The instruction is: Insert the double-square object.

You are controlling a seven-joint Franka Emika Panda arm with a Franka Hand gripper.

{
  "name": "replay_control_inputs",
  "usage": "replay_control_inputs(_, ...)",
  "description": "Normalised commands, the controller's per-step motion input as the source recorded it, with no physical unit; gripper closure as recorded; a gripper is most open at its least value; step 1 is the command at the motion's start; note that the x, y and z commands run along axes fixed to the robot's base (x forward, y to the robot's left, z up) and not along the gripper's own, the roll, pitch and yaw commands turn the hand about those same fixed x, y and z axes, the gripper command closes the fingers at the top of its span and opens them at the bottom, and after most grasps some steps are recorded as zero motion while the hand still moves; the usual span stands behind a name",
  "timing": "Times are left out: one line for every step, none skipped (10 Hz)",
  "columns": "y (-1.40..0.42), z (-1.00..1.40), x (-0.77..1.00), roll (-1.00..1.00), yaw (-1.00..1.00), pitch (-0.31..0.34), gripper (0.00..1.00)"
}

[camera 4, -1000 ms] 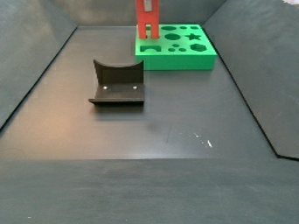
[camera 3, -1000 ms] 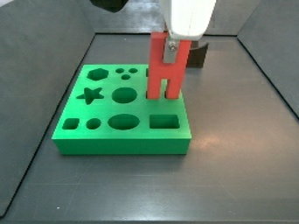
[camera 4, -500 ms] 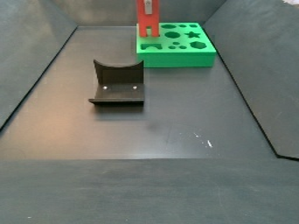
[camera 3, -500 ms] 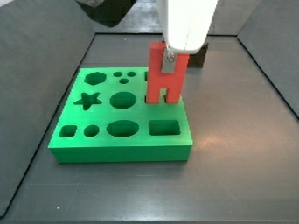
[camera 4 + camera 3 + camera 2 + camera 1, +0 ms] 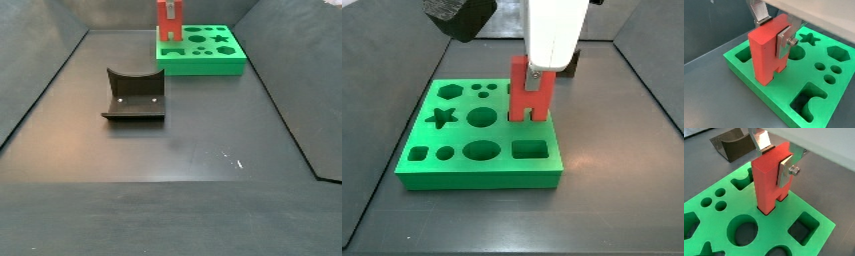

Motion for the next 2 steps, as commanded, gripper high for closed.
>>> replay_control_inputs(0.0,-0.03,0.0,-0.07,0.0,-0.007,1.0)
replay_control_inputs(0.0,0.0,0.0,0.0,0.0,0.0,1.0)
